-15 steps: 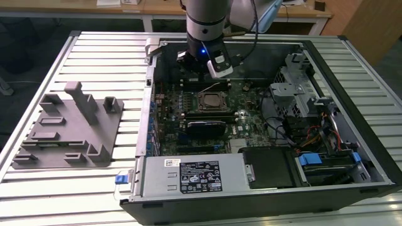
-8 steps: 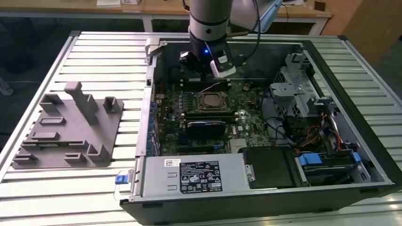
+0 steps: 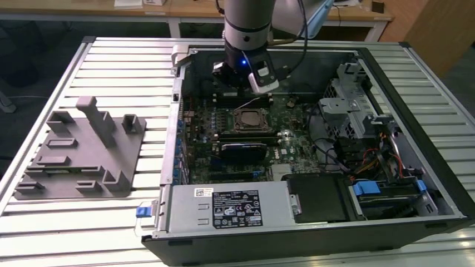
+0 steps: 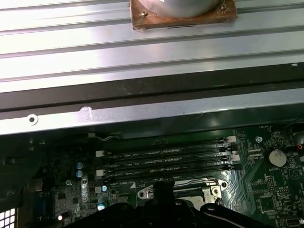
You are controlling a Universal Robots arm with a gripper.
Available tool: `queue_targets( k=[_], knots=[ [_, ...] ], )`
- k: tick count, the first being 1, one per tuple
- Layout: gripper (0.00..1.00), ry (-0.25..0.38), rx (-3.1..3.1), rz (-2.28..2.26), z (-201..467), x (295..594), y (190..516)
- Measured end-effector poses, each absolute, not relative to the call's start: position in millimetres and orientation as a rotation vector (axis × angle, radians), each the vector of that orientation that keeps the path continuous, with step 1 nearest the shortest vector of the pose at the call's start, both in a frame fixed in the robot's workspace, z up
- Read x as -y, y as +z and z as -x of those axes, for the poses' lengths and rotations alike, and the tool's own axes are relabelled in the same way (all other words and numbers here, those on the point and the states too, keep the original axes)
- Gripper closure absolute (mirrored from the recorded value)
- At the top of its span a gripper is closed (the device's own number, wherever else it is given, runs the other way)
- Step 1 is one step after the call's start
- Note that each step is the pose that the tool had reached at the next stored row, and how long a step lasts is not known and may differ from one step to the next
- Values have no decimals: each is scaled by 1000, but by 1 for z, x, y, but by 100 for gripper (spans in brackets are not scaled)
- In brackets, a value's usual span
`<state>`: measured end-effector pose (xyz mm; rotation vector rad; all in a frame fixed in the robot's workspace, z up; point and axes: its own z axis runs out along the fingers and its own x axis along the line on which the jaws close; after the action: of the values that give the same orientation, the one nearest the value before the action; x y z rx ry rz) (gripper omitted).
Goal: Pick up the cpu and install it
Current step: 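Install the first cpu locking lever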
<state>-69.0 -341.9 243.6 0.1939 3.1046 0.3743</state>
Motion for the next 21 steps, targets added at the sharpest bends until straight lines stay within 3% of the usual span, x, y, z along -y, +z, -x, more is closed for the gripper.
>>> queue_targets(
  k=[21],
  knots=[
    [89, 372, -3105, -194, 68, 342, 239]
  ],
)
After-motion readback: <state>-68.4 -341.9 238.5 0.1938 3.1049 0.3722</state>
